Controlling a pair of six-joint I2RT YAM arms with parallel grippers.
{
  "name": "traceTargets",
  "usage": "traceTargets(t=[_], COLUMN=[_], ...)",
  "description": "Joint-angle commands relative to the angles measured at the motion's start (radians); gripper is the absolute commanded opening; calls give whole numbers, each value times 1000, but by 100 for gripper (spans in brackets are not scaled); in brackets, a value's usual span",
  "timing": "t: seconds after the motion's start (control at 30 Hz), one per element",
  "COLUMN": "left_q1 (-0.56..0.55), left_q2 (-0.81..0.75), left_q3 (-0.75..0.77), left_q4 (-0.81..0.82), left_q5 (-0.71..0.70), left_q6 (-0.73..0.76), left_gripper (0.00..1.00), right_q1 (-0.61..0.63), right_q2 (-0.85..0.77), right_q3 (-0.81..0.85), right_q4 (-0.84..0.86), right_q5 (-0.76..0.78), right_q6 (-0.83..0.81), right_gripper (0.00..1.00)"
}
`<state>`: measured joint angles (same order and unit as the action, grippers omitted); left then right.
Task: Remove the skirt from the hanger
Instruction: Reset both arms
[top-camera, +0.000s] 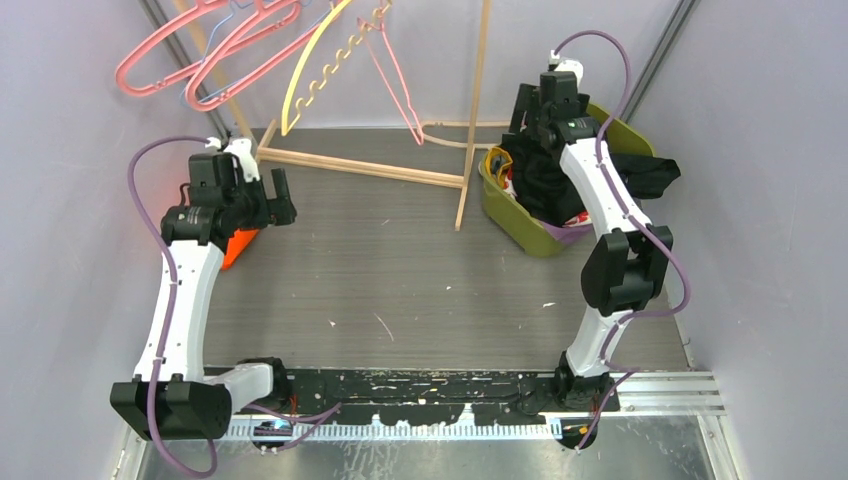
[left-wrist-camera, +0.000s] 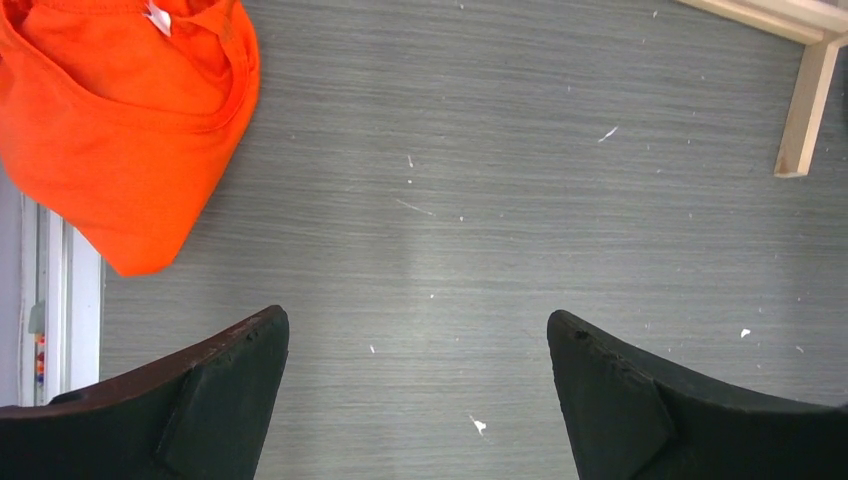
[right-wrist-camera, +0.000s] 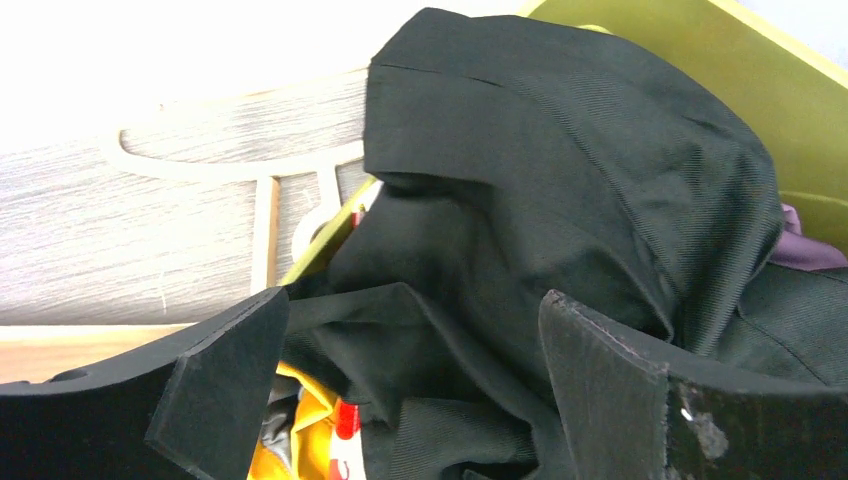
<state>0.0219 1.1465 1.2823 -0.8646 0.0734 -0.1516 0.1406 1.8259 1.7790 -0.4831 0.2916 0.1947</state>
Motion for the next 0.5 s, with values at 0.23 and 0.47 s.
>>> traceTargets(t=[0.23, 0.47], left_q1=[-19, -37], left_q2=[-37, -28], left_q3=[-17, -12], left_q4=[108, 127], left_q5=[-98, -128], left_q6=[-59, -64], left_gripper=[100, 100], right_q1=[28, 60], right_q2=[-80, -69], right_q3=[62, 87], right_q4=[-5, 52], right_q5=[50, 183], right_q6=[-85, -310], right_gripper=[100, 100])
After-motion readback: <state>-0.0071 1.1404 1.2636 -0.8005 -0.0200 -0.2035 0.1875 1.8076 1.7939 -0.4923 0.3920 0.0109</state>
